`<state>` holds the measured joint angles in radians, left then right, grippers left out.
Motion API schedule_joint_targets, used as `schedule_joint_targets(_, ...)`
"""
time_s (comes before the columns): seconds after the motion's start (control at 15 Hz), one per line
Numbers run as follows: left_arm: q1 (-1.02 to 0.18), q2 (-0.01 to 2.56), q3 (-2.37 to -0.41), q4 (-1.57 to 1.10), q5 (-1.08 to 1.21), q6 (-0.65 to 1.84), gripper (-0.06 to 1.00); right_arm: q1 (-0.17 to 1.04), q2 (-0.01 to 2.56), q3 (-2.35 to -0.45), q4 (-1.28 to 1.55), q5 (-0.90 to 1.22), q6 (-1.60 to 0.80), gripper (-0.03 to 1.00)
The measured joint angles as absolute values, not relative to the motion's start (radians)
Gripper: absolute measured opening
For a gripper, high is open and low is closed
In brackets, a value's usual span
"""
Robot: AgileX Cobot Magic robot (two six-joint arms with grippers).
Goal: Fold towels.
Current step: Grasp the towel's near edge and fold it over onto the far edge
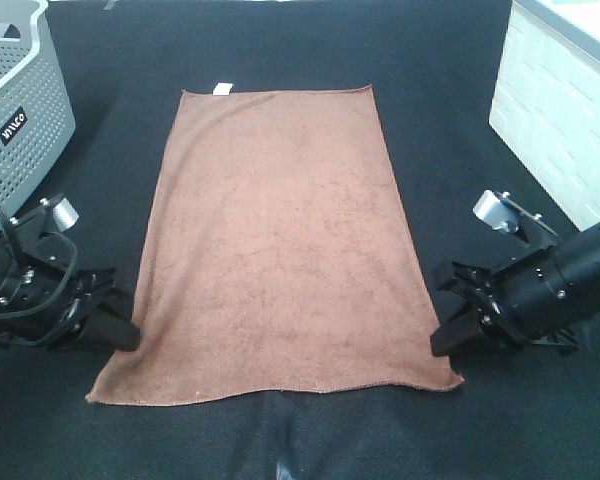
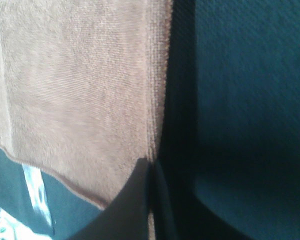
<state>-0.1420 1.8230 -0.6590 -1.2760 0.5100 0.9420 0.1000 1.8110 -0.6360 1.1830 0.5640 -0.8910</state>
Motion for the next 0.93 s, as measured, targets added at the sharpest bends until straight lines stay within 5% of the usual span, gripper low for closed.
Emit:
schedule_joint_targets(0.27,-0.142,1.721,-0.611,-1.03,0.531,0.726,0.0,0.1,1.693,-0.54,1.118,0.565,-0.83,0.0)
schedule_joint_targets(0.93,-0.142,1.536,-0.499,-0.89,0.623,0.579,0.0,0.1,1.507,-0.343,1.06,0.628,-0.795,0.0)
